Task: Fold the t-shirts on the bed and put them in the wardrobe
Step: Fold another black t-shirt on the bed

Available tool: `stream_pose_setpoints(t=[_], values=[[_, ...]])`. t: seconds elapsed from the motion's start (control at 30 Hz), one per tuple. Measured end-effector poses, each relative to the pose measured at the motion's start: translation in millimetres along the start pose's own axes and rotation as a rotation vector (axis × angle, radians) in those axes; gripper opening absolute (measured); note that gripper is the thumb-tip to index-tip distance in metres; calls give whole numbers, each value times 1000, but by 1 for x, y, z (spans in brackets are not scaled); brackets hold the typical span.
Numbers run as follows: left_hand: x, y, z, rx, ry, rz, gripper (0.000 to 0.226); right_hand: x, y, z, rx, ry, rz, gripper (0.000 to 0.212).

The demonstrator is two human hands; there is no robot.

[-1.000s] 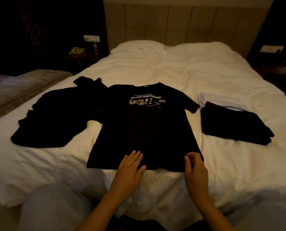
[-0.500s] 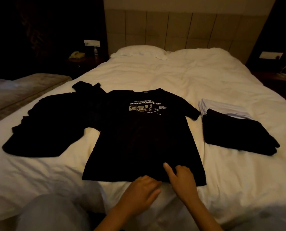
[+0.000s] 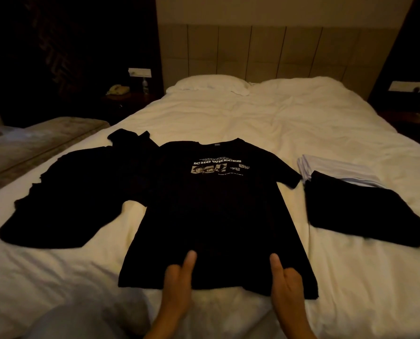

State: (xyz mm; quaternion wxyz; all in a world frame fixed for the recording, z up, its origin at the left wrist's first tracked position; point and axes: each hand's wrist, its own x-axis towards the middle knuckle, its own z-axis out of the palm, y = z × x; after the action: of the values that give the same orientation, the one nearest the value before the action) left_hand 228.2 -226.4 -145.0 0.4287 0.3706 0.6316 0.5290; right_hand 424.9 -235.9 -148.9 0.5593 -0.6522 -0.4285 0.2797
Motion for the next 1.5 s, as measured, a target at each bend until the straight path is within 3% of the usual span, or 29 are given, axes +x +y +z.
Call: stream_pose_setpoints(t=[0.07,0.13,0.27,0.33,0.4,0.47,0.53,0.6,0.7,0.77,0.87,1.03,1.13,1.33,1.5], values=[[10,5,-9,-453,37,-87,19,0,3,-2,-35,5,-11,65],[22,3,-20,-762,18,-122,23,0,8,-4,-63,1,-34,64],[43,-5,-48,-977,-21,-141,41,0,13,-8,-169,-76,-66,59],[52,-11,-62,-1007,-45,-86,60,1,12,-10,-219,-80,-38,58],[57,-17,-75,-992,-36,-56,52,2,7,-14,-232,-53,-19,56],[59,-18,-84,-988,45,-78,18,3,0,-20,-207,-12,-22,53],[62,-21,-89,-939,97,-58,40,0,-7,-24,-145,50,-62,45],[60,-20,-93,-896,135,-35,38,-3,-11,-27,-81,87,-134,47],[59,-21,-96,-824,137,-10,26,-6,-10,-30,-58,115,-129,100],[57,-20,-99,-787,111,14,26,-5,-6,-34,-47,133,-99,119],[52,-14,-103,-764,110,49,24,-8,-13,-38,-47,159,-130,102],[43,-21,-103,-641,145,-43,18,-11,5,-42,-161,146,-20,42],[39,-25,-101,-559,163,-122,13,-8,22,-43,-221,138,45,50],[35,-35,-105,-399,176,-144,32,-9,28,-49,-278,111,63,52],[24,-43,-101,-329,150,-185,21,-19,30,-53,-332,97,140,56]])
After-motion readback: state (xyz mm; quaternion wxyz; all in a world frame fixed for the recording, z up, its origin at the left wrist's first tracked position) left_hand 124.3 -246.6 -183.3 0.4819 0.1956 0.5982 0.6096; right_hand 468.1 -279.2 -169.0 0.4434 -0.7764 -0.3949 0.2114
